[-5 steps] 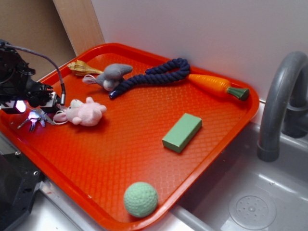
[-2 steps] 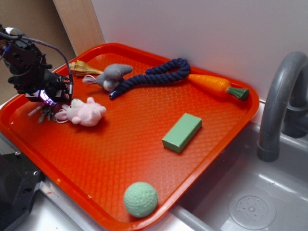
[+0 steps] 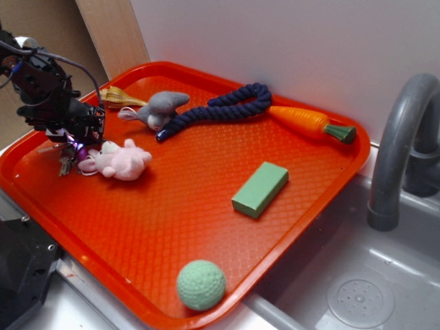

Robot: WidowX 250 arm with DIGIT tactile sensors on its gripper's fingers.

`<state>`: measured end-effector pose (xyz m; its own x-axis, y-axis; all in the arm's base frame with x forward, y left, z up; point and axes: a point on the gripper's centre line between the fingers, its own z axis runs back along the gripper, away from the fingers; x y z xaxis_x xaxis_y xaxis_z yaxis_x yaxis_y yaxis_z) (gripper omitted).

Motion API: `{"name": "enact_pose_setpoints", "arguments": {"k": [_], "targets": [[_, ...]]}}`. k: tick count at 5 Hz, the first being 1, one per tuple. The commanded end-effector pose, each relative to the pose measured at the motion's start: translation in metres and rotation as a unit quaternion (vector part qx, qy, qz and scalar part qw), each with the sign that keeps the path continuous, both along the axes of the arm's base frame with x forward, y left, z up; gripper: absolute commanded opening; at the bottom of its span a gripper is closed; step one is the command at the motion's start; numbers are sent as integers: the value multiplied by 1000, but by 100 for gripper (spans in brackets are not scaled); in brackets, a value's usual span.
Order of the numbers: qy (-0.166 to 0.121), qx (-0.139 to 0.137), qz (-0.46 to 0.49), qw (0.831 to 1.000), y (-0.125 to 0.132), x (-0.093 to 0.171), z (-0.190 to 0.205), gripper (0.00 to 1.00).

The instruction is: Grab the silver keys.

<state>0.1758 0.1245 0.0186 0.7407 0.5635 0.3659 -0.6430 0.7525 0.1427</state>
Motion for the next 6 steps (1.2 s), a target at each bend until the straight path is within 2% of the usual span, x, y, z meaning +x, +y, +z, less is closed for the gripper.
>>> {"name": "enact_pose_setpoints", "arguments": {"k": [1, 2, 4, 5, 6], "targets": [[62, -64, -62, 994, -6, -23, 38, 0], [49, -117, -161, 979, -35, -24, 87, 0], [40, -150, -241, 958, -75, -1, 188, 0], [36, -145, -333, 931, -82, -1, 213, 0], [39, -149, -358, 921, -82, 0, 233, 0]]}}
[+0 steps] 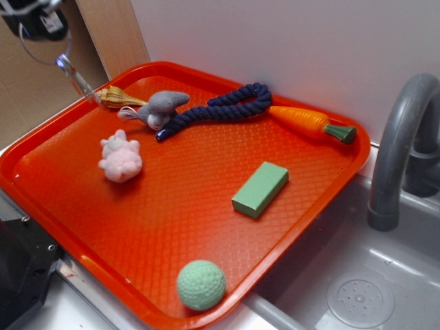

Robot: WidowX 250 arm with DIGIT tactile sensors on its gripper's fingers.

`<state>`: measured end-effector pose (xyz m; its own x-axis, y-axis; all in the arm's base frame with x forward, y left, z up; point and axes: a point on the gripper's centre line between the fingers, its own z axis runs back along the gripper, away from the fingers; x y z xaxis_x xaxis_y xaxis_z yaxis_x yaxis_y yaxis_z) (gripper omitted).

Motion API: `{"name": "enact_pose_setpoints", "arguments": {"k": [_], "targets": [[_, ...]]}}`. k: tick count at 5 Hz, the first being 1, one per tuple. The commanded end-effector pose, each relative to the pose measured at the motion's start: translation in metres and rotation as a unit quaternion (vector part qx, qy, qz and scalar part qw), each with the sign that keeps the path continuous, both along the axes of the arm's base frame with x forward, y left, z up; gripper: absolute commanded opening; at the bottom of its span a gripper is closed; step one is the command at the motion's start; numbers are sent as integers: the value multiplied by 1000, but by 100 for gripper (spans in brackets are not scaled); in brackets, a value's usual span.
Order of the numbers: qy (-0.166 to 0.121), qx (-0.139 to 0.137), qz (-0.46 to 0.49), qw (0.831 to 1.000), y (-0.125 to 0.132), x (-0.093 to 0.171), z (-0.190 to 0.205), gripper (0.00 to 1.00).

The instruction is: Grab the silver keys.

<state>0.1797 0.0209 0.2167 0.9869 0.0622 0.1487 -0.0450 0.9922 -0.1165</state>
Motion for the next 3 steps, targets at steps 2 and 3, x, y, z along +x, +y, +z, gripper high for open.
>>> {"name": "enact_pose_setpoints", "arguments": {"k": [2, 3], "targets": [[-24, 12, -23, 999, 15, 1, 40, 0], [-25, 33, -20, 999, 8, -3, 34, 0]]}}
